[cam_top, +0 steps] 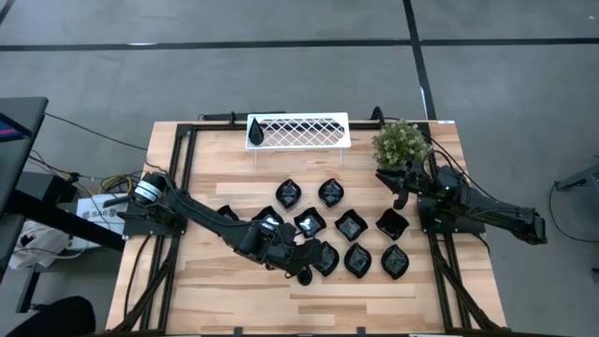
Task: Pick & Place Mini shaped plates
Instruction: Stack the drop-shaped plate on top of the drop-shaped plate on the shelf
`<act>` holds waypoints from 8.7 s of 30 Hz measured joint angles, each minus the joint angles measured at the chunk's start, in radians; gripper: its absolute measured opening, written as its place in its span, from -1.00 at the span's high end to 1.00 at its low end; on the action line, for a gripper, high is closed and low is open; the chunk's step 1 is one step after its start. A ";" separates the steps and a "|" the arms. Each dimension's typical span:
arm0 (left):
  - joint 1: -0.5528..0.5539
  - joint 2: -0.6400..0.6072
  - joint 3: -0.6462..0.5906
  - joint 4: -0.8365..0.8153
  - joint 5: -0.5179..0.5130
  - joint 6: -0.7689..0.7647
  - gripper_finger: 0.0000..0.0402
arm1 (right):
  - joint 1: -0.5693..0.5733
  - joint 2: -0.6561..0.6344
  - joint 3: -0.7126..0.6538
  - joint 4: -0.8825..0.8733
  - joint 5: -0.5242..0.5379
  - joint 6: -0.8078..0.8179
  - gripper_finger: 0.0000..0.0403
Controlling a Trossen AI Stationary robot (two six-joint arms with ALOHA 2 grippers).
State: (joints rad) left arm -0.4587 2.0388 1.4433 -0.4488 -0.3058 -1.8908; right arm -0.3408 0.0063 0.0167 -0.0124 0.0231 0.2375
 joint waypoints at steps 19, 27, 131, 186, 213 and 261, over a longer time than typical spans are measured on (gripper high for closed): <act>-0.007 0.062 0.001 -0.012 0.092 -0.085 0.54 | 0.000 0.000 0.000 0.000 0.000 0.000 0.63; -0.006 0.062 0.001 -0.049 0.096 -0.090 0.44 | 0.000 0.000 0.000 0.000 0.000 0.000 0.63; 0.059 0.185 -0.064 -0.017 0.213 -0.052 0.35 | 0.000 0.003 0.000 0.000 0.000 0.000 0.63; 0.018 -0.107 -0.064 -0.424 0.144 -0.049 0.97 | 0.000 0.008 0.000 0.000 0.000 0.000 0.63; 0.403 -0.373 -0.064 -0.458 -0.078 0.860 0.97 | 0.000 0.008 0.000 0.000 0.000 0.000 0.63; 1.224 -0.372 -0.065 -0.347 0.361 1.519 0.97 | 0.000 0.008 0.000 0.005 0.003 0.000 0.63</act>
State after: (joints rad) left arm 0.7651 1.6672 1.3785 -0.7957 0.0556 -0.3719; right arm -0.3409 0.0139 0.0166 -0.0078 0.0265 0.2371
